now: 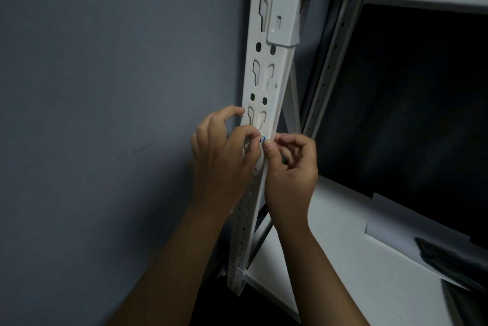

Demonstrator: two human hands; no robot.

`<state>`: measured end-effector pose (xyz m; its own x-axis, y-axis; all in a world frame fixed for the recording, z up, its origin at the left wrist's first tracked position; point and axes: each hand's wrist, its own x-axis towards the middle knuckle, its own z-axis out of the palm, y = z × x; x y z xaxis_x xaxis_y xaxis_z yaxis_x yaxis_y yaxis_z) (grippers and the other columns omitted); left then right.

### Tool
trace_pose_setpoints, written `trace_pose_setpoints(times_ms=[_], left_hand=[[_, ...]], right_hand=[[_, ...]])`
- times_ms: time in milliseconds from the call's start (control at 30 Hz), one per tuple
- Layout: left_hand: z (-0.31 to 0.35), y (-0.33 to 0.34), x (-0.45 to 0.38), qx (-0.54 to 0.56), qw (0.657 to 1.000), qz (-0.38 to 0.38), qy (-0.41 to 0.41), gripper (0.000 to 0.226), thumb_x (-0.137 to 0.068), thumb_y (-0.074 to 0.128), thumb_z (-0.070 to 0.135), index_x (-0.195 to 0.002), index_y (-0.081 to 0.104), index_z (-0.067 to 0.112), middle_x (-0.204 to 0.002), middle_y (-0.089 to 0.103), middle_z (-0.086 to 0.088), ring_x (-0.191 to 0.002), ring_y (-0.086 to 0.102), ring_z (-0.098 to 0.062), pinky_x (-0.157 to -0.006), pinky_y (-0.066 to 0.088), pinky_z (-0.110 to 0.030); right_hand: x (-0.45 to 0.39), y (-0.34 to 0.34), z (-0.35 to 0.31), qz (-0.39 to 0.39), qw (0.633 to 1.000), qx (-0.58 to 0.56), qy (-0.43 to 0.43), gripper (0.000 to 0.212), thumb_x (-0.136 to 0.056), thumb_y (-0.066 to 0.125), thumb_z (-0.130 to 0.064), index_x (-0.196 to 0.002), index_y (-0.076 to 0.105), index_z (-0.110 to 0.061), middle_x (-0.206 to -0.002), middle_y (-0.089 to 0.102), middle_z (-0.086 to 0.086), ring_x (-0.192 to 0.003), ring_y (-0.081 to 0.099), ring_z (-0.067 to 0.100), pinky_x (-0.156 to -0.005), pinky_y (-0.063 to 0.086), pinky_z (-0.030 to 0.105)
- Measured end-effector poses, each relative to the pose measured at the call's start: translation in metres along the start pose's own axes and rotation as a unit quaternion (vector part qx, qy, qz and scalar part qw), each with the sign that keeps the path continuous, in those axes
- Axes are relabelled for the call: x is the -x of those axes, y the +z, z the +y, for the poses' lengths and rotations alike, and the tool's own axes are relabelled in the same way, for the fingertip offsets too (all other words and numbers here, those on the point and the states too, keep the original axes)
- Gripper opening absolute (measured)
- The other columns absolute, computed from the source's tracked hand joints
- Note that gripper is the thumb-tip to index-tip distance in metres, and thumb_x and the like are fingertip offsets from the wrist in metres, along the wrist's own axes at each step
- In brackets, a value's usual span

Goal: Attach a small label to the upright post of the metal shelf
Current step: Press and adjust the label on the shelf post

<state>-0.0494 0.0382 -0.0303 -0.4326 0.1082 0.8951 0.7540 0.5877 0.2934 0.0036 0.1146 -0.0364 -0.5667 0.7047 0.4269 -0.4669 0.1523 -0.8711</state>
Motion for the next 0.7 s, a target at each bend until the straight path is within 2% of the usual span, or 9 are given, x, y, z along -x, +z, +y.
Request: trace_pose_setpoints(times_ms=[233,400,567,700], left_hand=[[0.007,0.005,-0.002,-0.015,1.0,-0.002,-0.013,0.006,-0.073,0.063,0.019,-0.075,0.059,0.014,-0.114,0.058,-0.006,-0.109,0.039,-0.021,-0.083,0.027,-0.029],[0.005,0.005,-0.003,-0.007,1.0,-0.016,-0.02,0.007,-0.073,0.062,0.019,-0.074,0.058,0.014,-0.113,0.058,-0.008,-0.11,0.039,-0.021,-0.084,0.02,-0.024],[-0.004,0.001,0.0,0.002,0.999,-0.009,-0.03,0.009,-0.076,0.059,0.022,-0.075,0.061,0.014,-0.113,0.058,-0.01,-0.106,0.038,-0.021,-0.082,0.032,-0.034],[-0.005,-0.005,-0.001,0.031,0.999,-0.009,-0.034,0.014,-0.08,0.058,0.029,-0.082,0.065,0.017,-0.118,0.044,0.001,-0.107,0.036,-0.02,-0.083,0.032,-0.032]], right_hand=[[0.0,0.002,-0.002,0.008,1.0,-0.011,0.008,0.017,-0.086,0.066,-0.001,-0.099,0.057,-0.006,-0.092,0.066,0.002,-0.074,0.065,-0.003,-0.062,0.047,0.008],[0.001,0.001,-0.003,0.004,1.0,-0.005,0.008,0.017,-0.086,0.066,0.0,-0.098,0.056,-0.006,-0.092,0.065,0.002,-0.074,0.064,-0.005,-0.061,0.047,0.008],[0.0,0.0,-0.001,0.007,1.0,-0.002,0.009,0.018,-0.085,0.068,-0.004,-0.098,0.057,-0.009,-0.094,0.066,0.004,-0.085,0.066,0.008,-0.062,0.048,0.011],[0.0,0.0,-0.001,0.004,1.0,-0.004,0.005,0.018,-0.085,0.068,-0.003,-0.098,0.057,-0.01,-0.093,0.066,0.003,-0.082,0.065,0.004,-0.063,0.049,0.011]])
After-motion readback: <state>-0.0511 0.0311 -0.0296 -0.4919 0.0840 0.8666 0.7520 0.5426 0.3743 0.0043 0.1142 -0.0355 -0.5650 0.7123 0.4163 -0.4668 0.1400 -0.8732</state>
